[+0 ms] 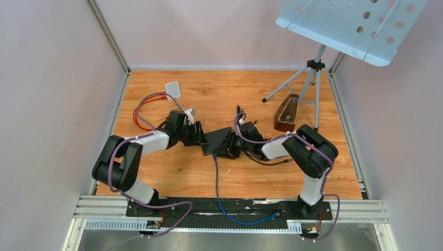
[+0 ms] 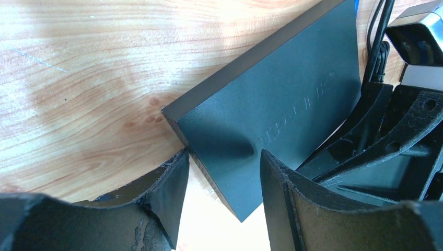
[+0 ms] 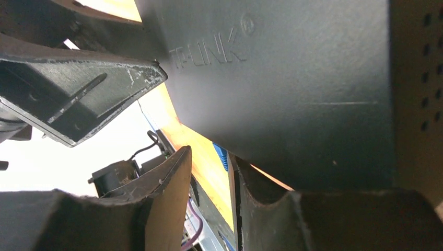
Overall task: Pull the plug from the switch port
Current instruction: Pull the connector from the switch port.
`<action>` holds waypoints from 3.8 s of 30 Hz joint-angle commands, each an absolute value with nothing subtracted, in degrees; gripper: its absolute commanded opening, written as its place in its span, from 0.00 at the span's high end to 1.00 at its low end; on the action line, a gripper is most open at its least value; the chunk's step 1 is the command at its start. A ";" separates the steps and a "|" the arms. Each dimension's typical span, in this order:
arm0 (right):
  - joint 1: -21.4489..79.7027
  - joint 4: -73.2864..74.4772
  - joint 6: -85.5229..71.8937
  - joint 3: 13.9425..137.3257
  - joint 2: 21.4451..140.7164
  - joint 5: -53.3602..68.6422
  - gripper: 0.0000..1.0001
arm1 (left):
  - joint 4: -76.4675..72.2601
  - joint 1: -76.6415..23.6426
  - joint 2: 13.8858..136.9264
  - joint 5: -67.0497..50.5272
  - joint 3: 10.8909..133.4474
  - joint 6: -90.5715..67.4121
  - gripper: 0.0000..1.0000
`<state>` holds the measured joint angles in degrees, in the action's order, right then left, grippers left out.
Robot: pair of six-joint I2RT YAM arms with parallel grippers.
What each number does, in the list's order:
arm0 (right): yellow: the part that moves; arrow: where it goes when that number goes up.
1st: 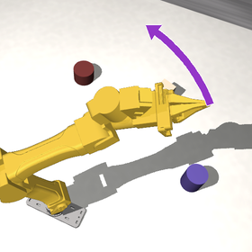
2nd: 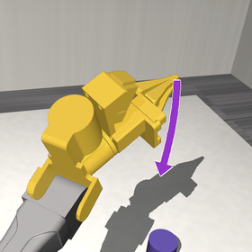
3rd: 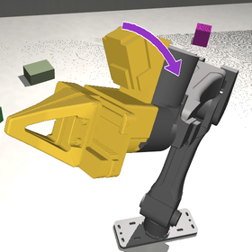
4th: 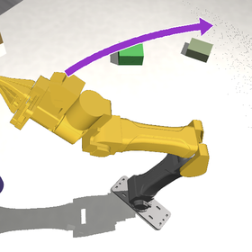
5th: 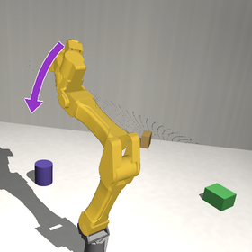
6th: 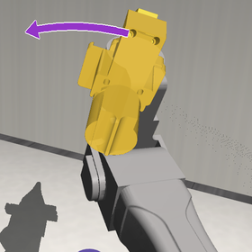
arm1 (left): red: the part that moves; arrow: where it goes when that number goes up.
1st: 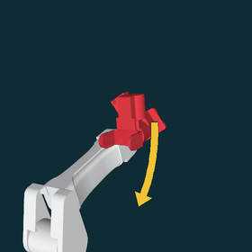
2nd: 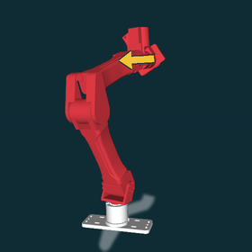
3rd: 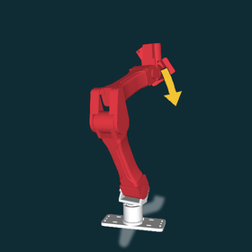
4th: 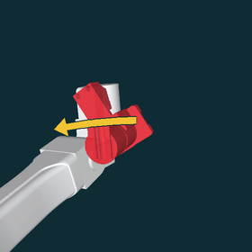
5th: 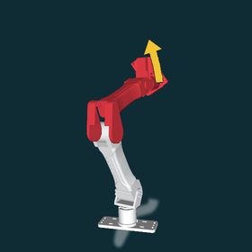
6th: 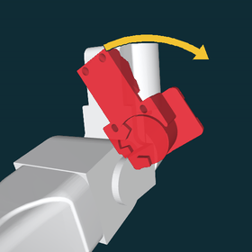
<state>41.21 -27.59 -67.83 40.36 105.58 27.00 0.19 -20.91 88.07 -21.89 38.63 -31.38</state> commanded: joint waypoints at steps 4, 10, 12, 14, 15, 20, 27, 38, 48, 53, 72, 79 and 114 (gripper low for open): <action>43.65 -25.82 -71.47 39.75 105.43 17.47 0.64 | -1.46 -21.19 90.23 -20.84 37.94 -32.65 0.41; 45.35 -23.36 -72.77 39.29 104.94 12.33 0.66 | -1.47 -21.18 90.06 -20.83 37.92 -32.72 0.44; 45.43 -22.53 -72.96 39.27 104.98 10.78 0.69 | -1.41 -21.18 89.94 -20.80 37.91 -32.69 0.44; 45.56 -21.63 -72.87 39.69 105.30 9.77 0.73 | -1.41 -21.18 89.98 -20.86 37.95 -32.63 0.44; 45.67 -21.69 -72.38 39.86 105.62 9.57 0.75 | -1.41 -21.18 90.03 -20.95 37.99 -32.59 0.44; 45.62 -22.42 -72.16 40.21 106.69 9.93 0.76 | -1.49 -21.19 90.43 -21.52 38.07 -32.37 0.46; 45.62 -27.18 -70.06 38.71 106.52 11.21 0.75 | -1.56 -21.20 90.52 -21.60 37.96 -32.21 0.47; 45.68 -26.27 -69.64 38.74 106.08 10.67 0.71 | -0.78 -21.18 90.53 -21.56 38.17 -31.64 0.49; 45.63 -38.36 -69.29 35.24 106.62 13.98 0.68 | -0.27 -21.18 90.35 -21.55 38.67 -31.42 0.49; 45.61 -38.53 -69.87 35.48 107.18 13.99 0.67 | -0.26 -21.18 90.51 -21.44 38.73 -31.21 0.50; 45.40 -15.10 -68.80 45.36 108.61 9.45 0.86 | -0.84 -21.25 90.74 -22.04 38.32 -31.40 0.52; 45.35 -14.39 -66.28 45.61 108.45 10.64 0.96 | -0.71 -21.18 90.30 -21.91 38.29 -31.42 0.52; 44.63 -10.40 -58.49 49.97 110.82 14.49 1.00 | -2.14 -21.18 89.63 -22.54 37.60 -31.95 0.53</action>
<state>44.86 -16.36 -64.55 48.90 107.85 16.82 -3.46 -20.21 89.38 -20.47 38.63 -32.23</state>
